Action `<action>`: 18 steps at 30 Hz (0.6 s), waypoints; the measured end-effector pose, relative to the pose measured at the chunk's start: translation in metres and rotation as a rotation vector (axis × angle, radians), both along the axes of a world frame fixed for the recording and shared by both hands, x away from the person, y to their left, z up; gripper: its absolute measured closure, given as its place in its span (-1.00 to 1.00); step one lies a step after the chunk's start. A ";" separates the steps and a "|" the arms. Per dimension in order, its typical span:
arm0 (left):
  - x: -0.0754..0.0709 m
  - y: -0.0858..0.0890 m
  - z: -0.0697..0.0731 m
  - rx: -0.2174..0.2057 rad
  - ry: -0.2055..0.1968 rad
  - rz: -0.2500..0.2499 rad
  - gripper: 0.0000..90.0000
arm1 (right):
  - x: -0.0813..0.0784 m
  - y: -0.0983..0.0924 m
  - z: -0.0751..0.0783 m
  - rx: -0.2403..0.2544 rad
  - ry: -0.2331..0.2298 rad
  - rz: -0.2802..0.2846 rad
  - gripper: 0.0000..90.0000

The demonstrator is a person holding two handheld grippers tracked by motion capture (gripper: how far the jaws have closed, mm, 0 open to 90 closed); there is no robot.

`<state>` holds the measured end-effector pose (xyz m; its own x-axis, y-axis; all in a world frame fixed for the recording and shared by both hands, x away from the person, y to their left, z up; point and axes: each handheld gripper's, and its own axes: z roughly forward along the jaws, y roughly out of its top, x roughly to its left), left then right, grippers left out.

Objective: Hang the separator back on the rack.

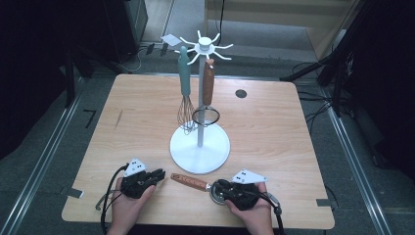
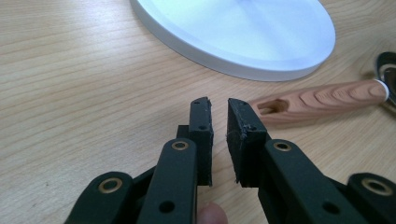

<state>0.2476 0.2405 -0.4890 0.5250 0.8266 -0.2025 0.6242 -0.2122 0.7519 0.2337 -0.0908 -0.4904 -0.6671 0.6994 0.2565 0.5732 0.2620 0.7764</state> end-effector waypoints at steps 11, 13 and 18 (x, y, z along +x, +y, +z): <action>-0.001 -0.003 -0.001 0.005 0.007 -0.018 0.80 | 0.013 0.041 -0.007 -0.089 -0.048 0.089 0.39; -0.001 -0.003 -0.001 0.004 0.006 -0.019 0.80 | 0.013 0.042 -0.009 -0.106 -0.049 0.115 0.44; -0.001 -0.004 -0.001 0.005 0.002 -0.025 0.79 | 0.010 0.039 -0.008 -0.107 -0.053 0.180 0.57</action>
